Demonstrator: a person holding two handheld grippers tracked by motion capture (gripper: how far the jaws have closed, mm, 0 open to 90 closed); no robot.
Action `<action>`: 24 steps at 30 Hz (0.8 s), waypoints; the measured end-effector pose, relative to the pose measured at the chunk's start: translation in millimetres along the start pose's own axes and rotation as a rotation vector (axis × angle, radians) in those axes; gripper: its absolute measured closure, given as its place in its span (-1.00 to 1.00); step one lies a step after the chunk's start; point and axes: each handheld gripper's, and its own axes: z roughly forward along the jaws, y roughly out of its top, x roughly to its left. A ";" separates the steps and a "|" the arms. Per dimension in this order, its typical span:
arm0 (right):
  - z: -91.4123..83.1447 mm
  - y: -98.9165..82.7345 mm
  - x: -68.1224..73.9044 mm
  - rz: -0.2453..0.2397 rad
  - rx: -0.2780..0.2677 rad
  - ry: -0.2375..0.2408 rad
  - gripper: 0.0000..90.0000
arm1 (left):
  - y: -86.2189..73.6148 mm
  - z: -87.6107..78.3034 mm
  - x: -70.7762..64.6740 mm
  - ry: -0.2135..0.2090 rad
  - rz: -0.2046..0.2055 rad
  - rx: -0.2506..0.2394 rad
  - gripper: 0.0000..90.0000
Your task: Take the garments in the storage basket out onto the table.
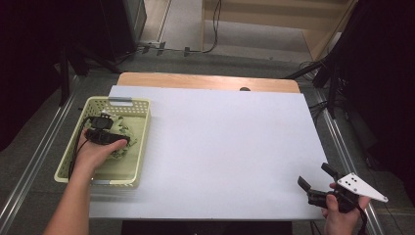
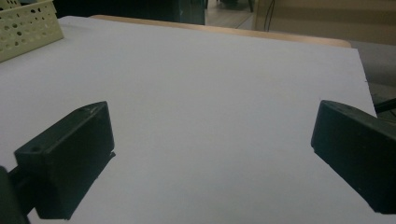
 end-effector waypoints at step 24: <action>-0.9 -0.5 -3.4 0.007 -0.003 -0.014 -1.00 | 1.5 -19.9 5.5 -0.123 -0.050 -0.100 -0.13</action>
